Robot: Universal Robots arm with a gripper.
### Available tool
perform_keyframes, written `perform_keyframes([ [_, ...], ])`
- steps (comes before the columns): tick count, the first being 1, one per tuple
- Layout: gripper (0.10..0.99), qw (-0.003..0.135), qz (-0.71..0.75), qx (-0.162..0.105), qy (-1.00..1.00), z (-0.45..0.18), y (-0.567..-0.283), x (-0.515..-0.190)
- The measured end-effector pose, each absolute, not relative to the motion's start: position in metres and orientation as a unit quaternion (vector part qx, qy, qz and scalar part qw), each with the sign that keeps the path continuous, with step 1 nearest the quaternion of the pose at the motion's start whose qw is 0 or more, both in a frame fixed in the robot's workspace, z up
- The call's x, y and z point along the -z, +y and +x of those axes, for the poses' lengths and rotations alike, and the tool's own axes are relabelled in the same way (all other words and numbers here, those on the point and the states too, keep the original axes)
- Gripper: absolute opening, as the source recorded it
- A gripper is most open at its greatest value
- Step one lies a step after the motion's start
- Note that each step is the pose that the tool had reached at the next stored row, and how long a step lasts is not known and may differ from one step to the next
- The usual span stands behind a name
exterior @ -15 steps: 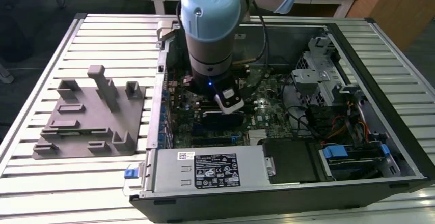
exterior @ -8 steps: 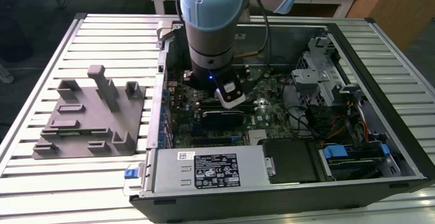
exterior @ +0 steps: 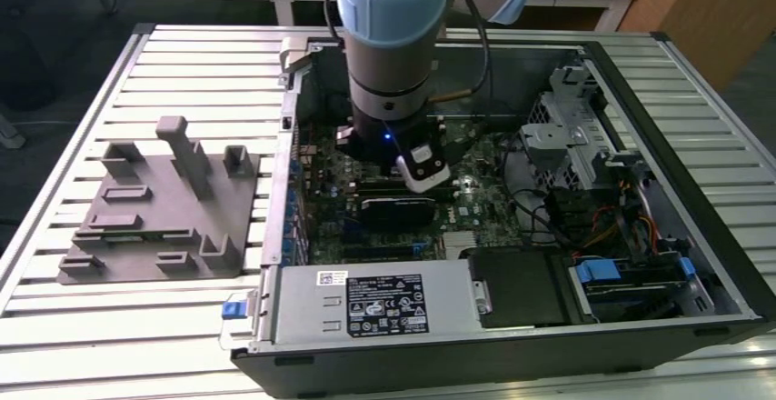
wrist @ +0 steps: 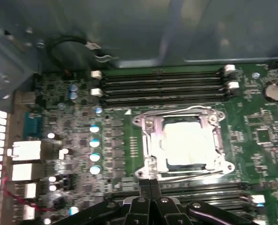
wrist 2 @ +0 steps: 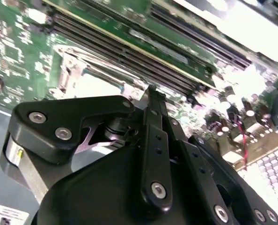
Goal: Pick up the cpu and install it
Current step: 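Install the second cpu locking lever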
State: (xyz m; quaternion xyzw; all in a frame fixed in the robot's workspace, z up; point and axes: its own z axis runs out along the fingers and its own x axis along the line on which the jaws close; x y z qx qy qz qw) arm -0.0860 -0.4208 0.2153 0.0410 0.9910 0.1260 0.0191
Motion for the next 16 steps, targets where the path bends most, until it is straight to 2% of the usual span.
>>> perform_keyframes([
  [7,0.106,0.02,0.041,-0.115,0.992,-0.071,-0.415,-0.215],
  [16,0.106,0.02,0.041,-0.098,0.994,-0.06,-0.395,-0.215],
])
